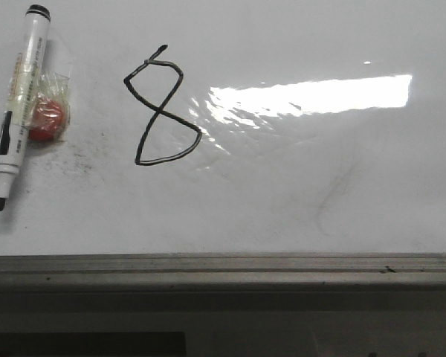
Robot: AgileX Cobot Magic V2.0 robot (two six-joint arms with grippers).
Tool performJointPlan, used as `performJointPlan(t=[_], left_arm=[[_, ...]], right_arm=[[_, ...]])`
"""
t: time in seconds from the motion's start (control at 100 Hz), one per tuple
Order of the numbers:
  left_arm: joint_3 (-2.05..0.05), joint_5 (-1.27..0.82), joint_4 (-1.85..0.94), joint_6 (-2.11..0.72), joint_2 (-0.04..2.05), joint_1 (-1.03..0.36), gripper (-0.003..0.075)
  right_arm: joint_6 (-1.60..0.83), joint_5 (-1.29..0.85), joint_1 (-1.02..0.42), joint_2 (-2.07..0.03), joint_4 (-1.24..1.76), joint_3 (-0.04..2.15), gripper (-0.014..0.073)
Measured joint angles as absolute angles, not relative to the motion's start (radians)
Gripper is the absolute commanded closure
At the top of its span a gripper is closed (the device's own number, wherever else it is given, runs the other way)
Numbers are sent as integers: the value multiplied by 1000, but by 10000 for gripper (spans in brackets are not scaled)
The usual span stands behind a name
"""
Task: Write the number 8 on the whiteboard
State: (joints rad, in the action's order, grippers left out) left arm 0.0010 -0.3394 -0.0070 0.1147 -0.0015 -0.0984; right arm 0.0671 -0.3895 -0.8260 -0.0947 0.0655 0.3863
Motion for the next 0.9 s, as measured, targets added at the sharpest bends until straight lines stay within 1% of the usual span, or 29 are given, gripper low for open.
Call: performJointPlan(t=[0.07,0.17,0.31,0.39,0.53,0.66,0.78,0.9], left_arm=[[1,-339,-7,115,-1,-98,741],[1,-339,-7,115,-1,-98,741],[1,-339,-7,115,-1,-98,741],[1,-339,-7,115,-1,-98,741],[1,-339,-7,115,-1,-98,741],[1,-339,-7,115,-1,-98,741],[1,-341,-7,115,-1,-98,741],[1,-341,0,115,-1,-98,741]], right_arm=[[67,-258,-747,-95,65,330,658],[67,-8,-606,-95,65,223,658],[67,342,-366,-95,65,58,658],[67,467,-245,-95,51,-7,658],[104,496,-60,-95,-89,-10,658],[149,433,62,-62,-171,-10,658],[159,299,119,1,-186,-10,658],[164,143,130,10,-188,-10,658]])
